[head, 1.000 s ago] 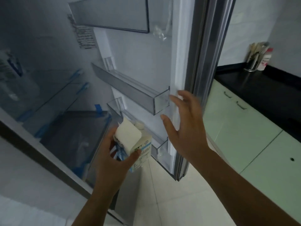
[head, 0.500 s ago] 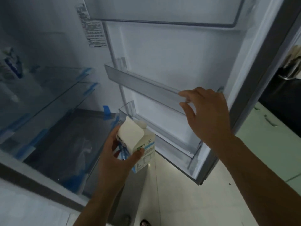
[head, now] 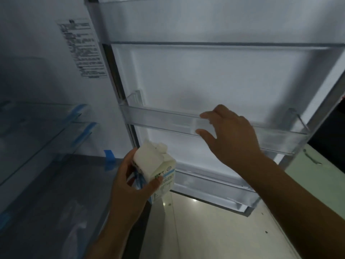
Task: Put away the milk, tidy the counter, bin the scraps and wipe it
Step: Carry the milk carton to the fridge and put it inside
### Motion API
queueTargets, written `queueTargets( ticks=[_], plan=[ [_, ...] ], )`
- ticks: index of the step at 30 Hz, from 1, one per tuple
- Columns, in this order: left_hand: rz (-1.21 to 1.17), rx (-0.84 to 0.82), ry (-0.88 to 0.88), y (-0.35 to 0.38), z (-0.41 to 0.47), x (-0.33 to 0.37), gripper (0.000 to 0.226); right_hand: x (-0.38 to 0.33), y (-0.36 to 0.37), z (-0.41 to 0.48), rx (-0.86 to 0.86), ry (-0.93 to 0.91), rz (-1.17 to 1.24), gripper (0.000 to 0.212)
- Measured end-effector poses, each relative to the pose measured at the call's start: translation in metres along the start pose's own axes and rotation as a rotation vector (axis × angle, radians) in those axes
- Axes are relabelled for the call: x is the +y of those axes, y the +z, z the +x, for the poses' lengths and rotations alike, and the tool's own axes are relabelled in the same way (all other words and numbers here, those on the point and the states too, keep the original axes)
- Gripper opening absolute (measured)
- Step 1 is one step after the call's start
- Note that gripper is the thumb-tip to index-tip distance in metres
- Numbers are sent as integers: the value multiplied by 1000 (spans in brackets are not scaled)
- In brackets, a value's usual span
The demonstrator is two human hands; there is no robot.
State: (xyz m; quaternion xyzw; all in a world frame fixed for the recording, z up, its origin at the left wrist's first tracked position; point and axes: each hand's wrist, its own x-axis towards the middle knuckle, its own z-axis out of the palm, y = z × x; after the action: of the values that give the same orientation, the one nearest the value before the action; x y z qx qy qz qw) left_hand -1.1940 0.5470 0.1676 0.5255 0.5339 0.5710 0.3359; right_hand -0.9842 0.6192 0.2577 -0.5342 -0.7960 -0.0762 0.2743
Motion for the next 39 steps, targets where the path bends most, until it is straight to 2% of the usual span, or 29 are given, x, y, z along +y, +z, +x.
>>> queueTargets(
  ticks=[6,10,15,24,28,32,36,39],
  plan=[
    [-2,112,-1,-27,25,-5,68,-27,38,54,-35,-120,92,34],
    [37,309,-15,-43,28,-5,76,-43,56,78,-42,-223,174,29],
    [202,560,-5,-68,21,3,75,-85,75,99,10,-434,412,23],
    [401,922,2,-112,-16,40,71,-192,139,112,-308,-773,705,38],
    [521,1037,-22,-132,-26,57,72,-233,158,123,-352,-874,794,38],
    [528,1111,-70,-147,-26,73,68,-269,176,135,-386,-955,822,40],
    [544,1166,-66,-157,-20,86,65,-283,199,143,-438,-942,763,45],
    [563,1221,-32,-166,-13,97,64,-282,209,147,-411,-947,725,44]
  ],
)
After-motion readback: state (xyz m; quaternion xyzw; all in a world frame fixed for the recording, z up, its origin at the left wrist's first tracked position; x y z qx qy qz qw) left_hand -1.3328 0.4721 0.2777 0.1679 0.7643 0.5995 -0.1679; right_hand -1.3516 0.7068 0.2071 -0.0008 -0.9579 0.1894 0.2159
